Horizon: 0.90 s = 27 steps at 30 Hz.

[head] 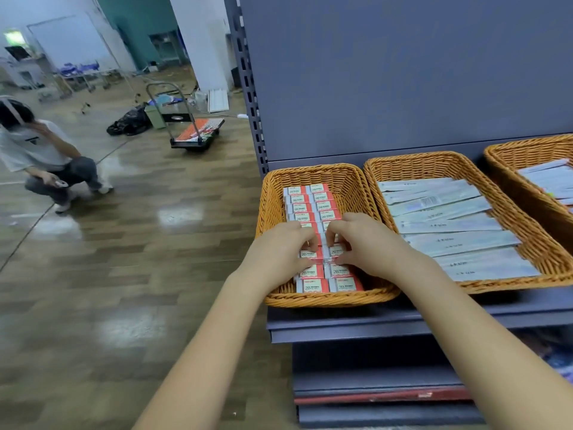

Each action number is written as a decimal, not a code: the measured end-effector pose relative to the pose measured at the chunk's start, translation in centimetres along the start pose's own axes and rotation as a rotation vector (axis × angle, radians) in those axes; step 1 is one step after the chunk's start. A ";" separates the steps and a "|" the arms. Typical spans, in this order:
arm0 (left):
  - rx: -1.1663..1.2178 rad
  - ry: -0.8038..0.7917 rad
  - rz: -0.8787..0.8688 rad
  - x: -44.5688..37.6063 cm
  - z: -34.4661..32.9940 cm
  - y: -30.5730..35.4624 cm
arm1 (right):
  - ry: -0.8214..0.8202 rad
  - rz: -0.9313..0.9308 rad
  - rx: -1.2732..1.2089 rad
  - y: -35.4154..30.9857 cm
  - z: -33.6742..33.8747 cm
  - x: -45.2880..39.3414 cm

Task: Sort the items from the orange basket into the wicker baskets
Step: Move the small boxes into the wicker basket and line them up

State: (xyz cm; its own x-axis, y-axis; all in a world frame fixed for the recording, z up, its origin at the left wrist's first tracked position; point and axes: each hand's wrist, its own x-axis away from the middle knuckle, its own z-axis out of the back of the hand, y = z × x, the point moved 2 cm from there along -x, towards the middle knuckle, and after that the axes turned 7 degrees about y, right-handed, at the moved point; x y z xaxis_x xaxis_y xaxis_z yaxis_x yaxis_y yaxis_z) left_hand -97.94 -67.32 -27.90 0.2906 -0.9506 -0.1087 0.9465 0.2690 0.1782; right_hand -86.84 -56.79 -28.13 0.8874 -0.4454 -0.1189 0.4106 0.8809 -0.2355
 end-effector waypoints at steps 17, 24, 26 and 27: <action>-0.179 0.069 -0.131 -5.9 1.9 4.4 | 0.186 -0.008 0.110 4.5 3.8 0.7; -0.342 0.147 -0.231 -10.6 -0.1 13.3 | 0.079 -0.146 0.244 13.2 6.8 4.4; -0.337 0.144 -0.241 -12.0 -0.9 16.0 | 0.086 -0.184 0.252 16.0 8.0 6.1; -0.330 0.146 -0.243 -12.6 -1.2 17.5 | 0.101 -0.204 0.255 17.4 8.6 6.9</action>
State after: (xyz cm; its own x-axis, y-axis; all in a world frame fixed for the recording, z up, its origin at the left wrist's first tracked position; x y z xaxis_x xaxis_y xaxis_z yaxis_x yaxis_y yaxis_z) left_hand -84.82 -50.47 -24.59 0.0478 -0.9670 -0.2501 0.9771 0.0972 -0.1891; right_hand -71.80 -43.17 -24.74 0.7618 -0.6186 -0.1921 0.6277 0.7783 -0.0169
